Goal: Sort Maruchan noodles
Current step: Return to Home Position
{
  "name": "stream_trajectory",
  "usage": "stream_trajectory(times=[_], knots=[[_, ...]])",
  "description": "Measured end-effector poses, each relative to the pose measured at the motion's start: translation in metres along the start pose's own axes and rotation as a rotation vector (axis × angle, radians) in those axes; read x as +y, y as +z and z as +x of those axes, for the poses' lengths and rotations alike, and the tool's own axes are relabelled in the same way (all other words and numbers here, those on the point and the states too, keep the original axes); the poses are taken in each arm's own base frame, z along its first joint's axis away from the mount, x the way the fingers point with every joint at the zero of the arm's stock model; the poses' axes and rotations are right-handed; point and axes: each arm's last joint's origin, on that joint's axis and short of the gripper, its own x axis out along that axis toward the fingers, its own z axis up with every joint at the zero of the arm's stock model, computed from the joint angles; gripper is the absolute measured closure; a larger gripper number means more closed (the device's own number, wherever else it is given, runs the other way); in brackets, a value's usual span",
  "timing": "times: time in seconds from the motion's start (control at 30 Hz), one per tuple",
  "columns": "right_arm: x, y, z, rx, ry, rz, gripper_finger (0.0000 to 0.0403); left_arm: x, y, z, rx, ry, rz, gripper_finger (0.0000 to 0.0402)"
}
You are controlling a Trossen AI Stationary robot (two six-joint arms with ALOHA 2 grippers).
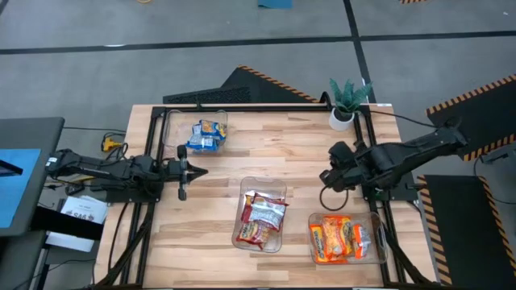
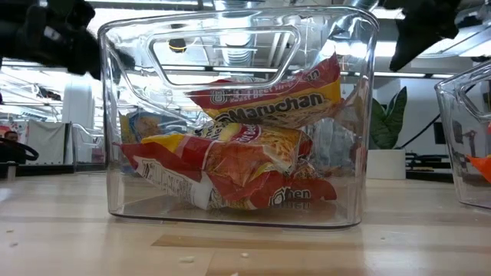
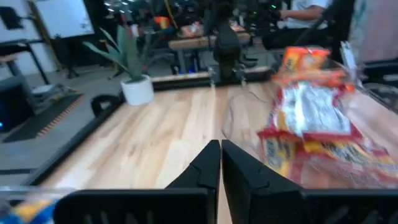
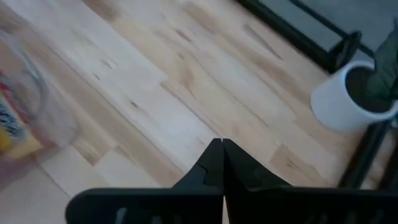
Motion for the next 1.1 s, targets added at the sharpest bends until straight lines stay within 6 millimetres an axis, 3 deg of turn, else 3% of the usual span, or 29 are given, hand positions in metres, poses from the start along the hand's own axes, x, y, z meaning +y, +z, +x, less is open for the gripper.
stream_trajectory(times=[0.17,0.47,0.77,0.9,1.1], knots=[[-0.009,-0.008,-0.007,-0.1,0.096,0.009,0.0396,-0.002,-0.022,-0.005,0.017,-0.025,-0.054,0.0401],[-0.026,-0.043,0.023,-0.283,0.313,0.002,0.0396,-0.001,-0.019,-0.009,-0.018,-0.032,-0.067,0.0401],[-0.041,-0.029,0.055,-0.662,0.678,-0.045,0.0395,-0.001,-0.021,-0.009,-0.006,-0.032,-0.026,0.0402],[-0.051,-0.033,0.078,-0.643,0.665,-0.043,0.0394,-0.001,-0.022,-0.009,0.002,-0.032,-0.015,0.0401],[-0.053,-0.056,0.1,-0.563,0.664,-0.069,0.0394,-0.001,-0.025,-0.009,0.039,-0.025,-0.005,0.0401]])
